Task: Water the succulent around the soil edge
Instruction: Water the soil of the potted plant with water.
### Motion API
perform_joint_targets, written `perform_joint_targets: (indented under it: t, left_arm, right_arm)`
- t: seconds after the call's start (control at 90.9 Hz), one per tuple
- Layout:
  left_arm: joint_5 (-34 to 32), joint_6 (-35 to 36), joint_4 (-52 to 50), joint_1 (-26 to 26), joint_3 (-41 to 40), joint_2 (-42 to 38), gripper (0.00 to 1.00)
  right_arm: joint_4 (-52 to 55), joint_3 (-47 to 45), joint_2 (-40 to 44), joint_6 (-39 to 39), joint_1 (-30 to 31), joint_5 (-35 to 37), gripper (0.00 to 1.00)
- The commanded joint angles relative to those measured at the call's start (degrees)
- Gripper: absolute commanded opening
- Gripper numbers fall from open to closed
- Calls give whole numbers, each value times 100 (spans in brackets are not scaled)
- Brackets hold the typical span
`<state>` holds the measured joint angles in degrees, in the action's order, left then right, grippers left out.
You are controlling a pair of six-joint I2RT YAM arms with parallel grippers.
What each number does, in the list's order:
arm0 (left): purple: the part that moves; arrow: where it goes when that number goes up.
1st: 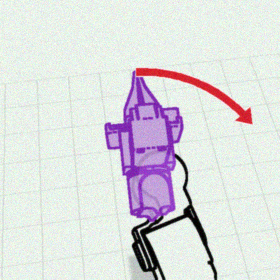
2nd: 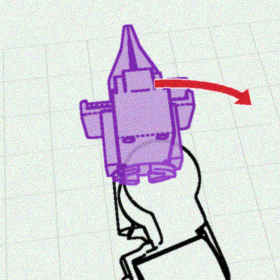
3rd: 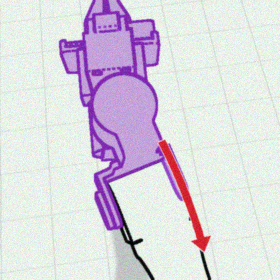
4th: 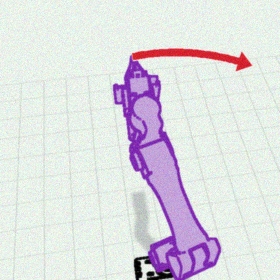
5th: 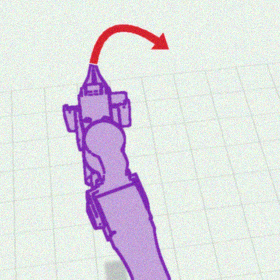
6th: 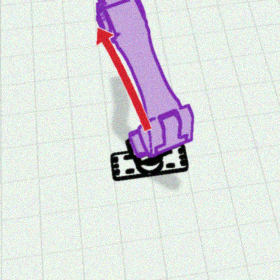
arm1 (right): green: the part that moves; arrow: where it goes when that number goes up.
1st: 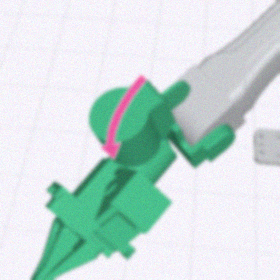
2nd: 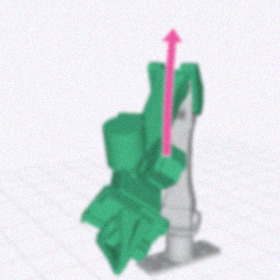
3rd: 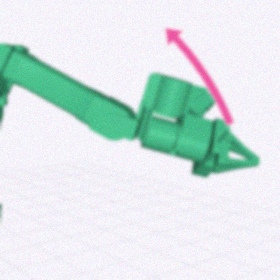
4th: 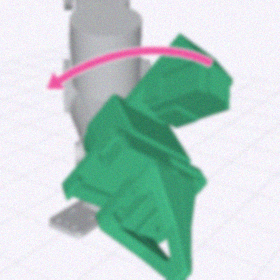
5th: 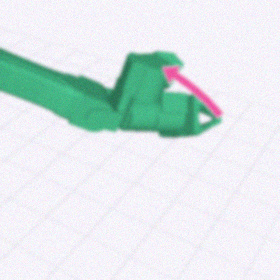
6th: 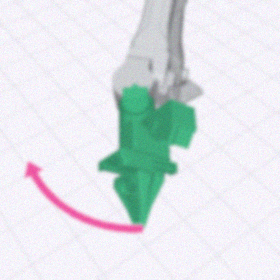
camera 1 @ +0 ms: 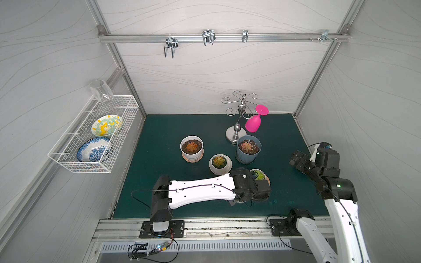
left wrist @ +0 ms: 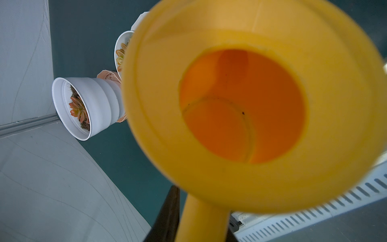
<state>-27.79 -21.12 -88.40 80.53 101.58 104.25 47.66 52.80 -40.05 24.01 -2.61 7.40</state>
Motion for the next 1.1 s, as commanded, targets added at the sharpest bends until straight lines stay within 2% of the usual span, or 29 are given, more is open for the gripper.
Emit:
perform_joint_targets:
  t: [0.0,0.121,0.715,1.09]
  left_arm:
    - [-93,-129,-198,81,308,-12,0]
    - [-113,-103,-226,154,369,38,0]
    - [-155,318,-460,234,1813,881,0]
    - [-1,596,-292,-162,2091,1006,0]
  right_arm:
    - [12,91,45,-46,-29,-30,99]
    - [16,86,50,-46,-29,-25,99]
    - [37,99,107,-37,-38,-10,99]
    - [49,107,116,-50,-38,-11,99]
